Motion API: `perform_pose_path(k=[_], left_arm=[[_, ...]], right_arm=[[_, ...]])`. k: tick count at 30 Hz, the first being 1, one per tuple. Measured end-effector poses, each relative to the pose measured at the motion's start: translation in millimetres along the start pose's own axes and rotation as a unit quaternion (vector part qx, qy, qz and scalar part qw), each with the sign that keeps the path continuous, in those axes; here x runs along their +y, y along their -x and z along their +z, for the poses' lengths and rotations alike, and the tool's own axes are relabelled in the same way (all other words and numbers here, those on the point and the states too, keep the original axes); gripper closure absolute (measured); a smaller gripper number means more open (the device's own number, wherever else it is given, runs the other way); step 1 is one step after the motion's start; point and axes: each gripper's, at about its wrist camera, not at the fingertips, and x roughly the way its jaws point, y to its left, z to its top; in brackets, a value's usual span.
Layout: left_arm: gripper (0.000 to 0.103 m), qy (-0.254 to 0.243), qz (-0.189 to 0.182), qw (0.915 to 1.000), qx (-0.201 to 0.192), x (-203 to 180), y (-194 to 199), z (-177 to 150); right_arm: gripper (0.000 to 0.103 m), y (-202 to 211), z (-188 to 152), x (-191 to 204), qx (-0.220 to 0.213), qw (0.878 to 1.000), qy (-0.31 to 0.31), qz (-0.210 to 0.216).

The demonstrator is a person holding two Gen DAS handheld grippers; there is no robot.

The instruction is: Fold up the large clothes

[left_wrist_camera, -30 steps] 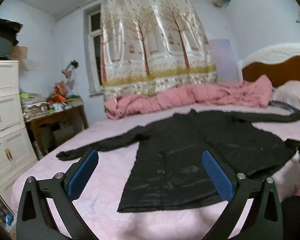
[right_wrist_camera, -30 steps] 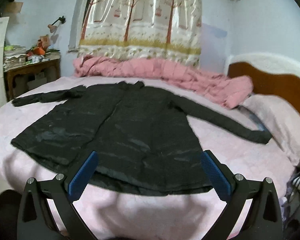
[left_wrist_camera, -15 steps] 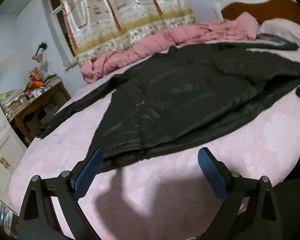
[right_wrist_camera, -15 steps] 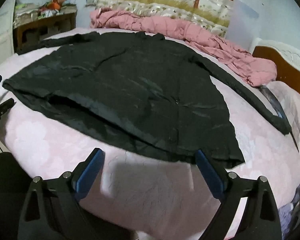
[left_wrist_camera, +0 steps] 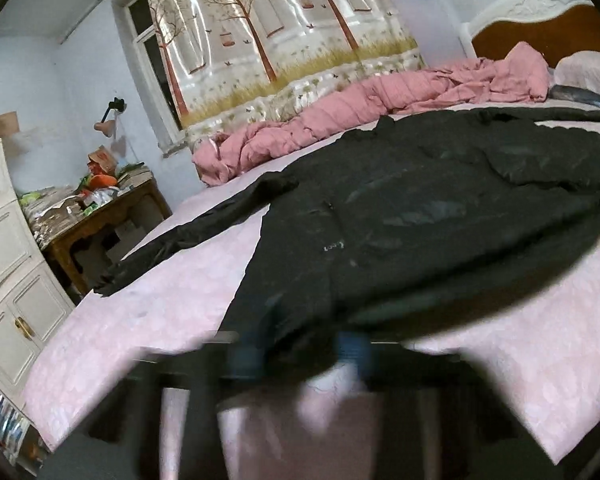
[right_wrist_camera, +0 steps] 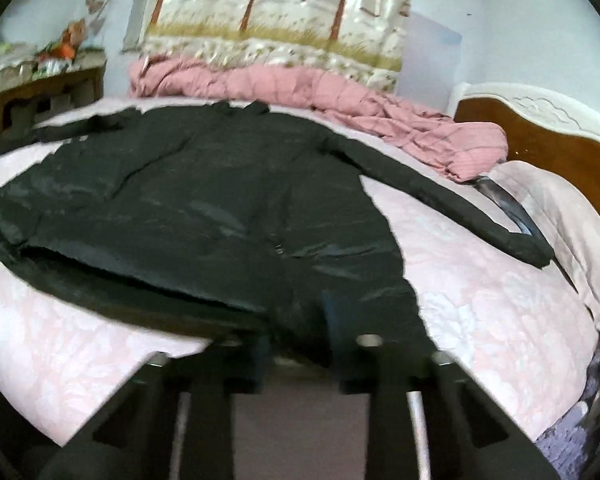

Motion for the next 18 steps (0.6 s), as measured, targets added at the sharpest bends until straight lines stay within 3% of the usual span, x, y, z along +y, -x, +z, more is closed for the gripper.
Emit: perform_pose_path(k=[2, 6, 11, 14, 18], left_arm=[[0.098, 0.01, 0.0, 0.9999, -0.008, 3, 5, 2], [0.099, 0.017, 0.009, 0.9996, -0.022, 10, 28, 10], [0.099, 0.011, -0.007, 0.9999, 0.005, 22, 42, 20], [0.098, 0.022, -0.011, 0.9995, 0.019, 25, 26, 41], [0.098, 0.016, -0.012, 0.9989, 0.043, 21, -28, 80]], right_arm=[[0.096, 2, -1, -3, -0.004, 1.0, -0.012, 0.022], [0.097, 25, -2, -1, -0.025, 0.999, -0.012, 0.023], [0.097, 54, 3, -5, -0.034, 0.999, -0.011, 0.029], [0.097, 51, 23, -5, -0.037, 0.999, -0.005, 0.016], [0.097, 19, 63, -2, -0.039, 0.999, -0.019, 0.008]])
